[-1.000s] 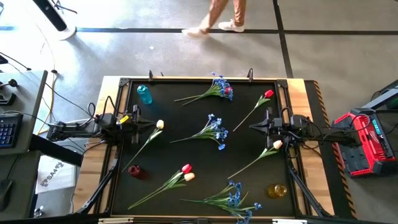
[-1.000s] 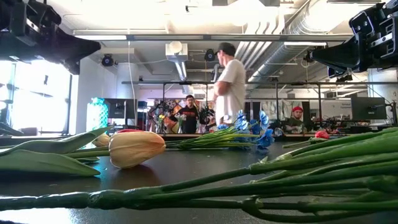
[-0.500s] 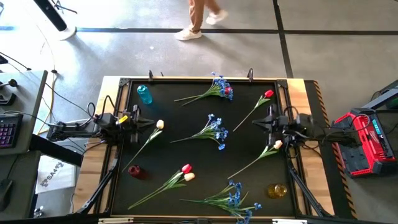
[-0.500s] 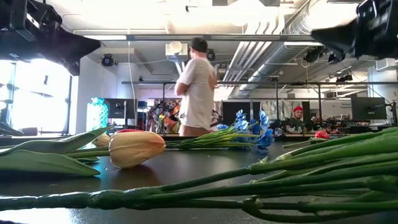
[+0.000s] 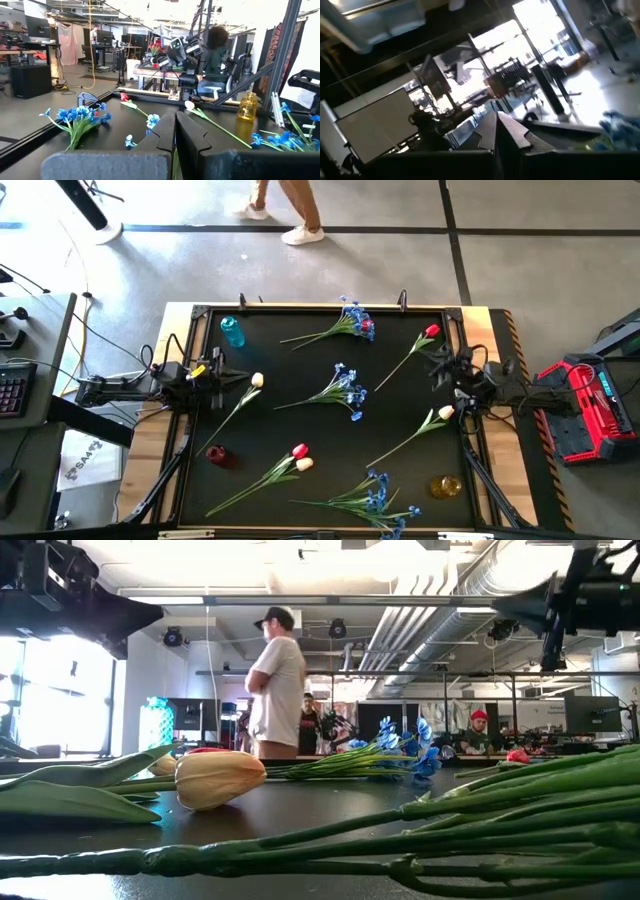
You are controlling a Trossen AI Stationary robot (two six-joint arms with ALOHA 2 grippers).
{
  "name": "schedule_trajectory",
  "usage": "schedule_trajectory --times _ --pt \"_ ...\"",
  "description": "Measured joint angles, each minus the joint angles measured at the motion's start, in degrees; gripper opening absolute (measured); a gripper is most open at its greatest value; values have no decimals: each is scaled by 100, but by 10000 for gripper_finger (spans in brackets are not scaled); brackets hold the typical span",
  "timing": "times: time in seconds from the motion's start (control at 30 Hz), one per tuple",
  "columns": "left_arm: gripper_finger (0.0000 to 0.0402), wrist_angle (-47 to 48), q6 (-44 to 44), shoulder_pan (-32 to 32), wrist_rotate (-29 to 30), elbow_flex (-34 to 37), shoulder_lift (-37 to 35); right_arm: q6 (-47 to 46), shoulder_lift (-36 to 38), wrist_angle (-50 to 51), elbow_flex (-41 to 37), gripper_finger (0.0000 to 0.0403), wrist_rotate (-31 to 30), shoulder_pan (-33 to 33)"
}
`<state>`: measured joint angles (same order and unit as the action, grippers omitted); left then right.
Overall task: Sort flowers into vase by color
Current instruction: Put the top right red flower into the yellow vase
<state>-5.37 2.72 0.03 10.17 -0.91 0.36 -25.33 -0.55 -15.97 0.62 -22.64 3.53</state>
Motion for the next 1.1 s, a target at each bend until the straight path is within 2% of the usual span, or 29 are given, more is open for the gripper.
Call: schedule_trajectory --times 0.27,0.43,0.57,0.73,0.87,1.0,1.1 --pt "0 33 -11 0 679 0 0 -2258 -445 1081 172 0 -273 52" --pt "1 242 -48 0 988 0 27 -3853 -1057 2598 851 0 -391 287" --pt "1 242 -47 0 1134 0 174 -4698 -1719 4076 1686 0 -388 526" --pt "1 216 -44 0 1378 0 377 -5120 -2741 5619 2788 0 -335 915" --pt "1 215 10 0 1443 0 502 -4981 -3671 6035 3291 11 240 1407" --pt "1 214 17 0 1443 0 589 -4868 -4547 5704 3457 65 796 1944" --pt "1 213 12 0 1444 0 617 -5123 -5146 5642 3512 122 831 2355"
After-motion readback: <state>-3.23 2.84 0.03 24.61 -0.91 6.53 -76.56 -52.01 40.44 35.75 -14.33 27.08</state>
